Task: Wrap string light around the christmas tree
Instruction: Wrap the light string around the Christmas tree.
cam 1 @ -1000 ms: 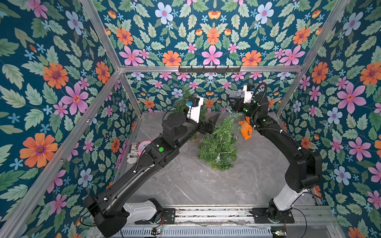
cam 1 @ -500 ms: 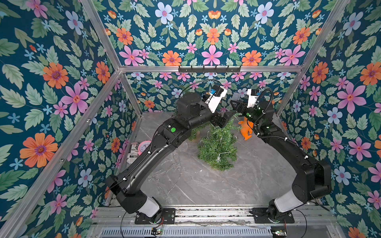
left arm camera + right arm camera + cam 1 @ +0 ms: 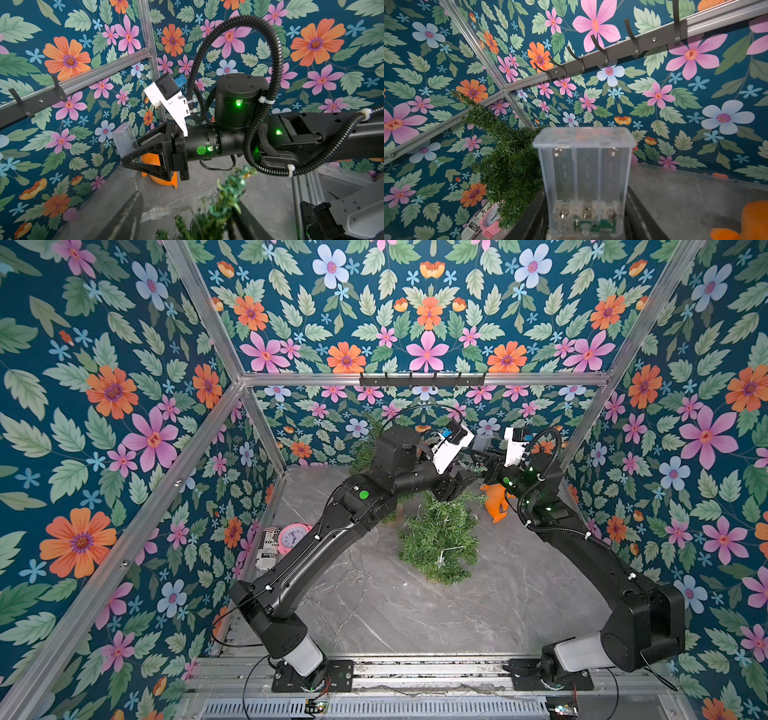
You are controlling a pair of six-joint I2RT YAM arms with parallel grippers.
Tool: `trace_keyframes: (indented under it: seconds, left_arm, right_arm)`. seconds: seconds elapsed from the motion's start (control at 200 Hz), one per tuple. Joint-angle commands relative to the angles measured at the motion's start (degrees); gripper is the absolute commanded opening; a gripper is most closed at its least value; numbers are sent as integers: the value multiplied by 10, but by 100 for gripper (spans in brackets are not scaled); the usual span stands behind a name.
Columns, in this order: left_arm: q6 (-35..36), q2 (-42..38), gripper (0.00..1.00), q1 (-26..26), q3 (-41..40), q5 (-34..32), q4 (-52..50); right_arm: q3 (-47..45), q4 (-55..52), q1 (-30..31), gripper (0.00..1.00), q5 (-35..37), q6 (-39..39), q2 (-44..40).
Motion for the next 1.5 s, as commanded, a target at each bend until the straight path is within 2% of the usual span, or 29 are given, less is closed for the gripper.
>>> trace_keyframes:
  seconds: [0.0, 0.095, 0.18, 0.395, 0.725, 1.055, 1.19, 1.39, 1.49]
  left_arm:
    - [-24, -1, 44, 0, -7, 3, 43]
    - [-41, -1, 29, 0, -17, 3, 57]
    - [-51, -6, 24, 0, -30, -7, 71]
    - [-76, -33, 0, 0, -70, -64, 108]
    - [-70, -45, 0, -20, -87, -168, 96]
    - [-86, -56, 0, -38, -104, -274, 113]
    - [-98, -53, 0, -38, -107, -301, 125]
    - [-112, -47, 0, -38, -104, -338, 125]
    - [-118, -42, 0, -38, -104, -343, 124]
  right_arm:
    - [-10, 21, 0, 2, 1, -6, -15]
    - [-26, 25, 0, 2, 2, -12, -33]
    - [-40, 22, 0, 2, 7, -18, -50]
    - [-85, 15, 0, 2, 56, -60, -96]
    - [-155, 31, -9, 3, 76, -66, -163]
    - [-268, 82, -8, 2, 21, -74, -277]
    - [-317, 86, -8, 2, 7, -99, -307]
    - [-367, 58, -8, 2, 31, -112, -364]
    - [-388, 55, -9, 2, 2, -107, -388]
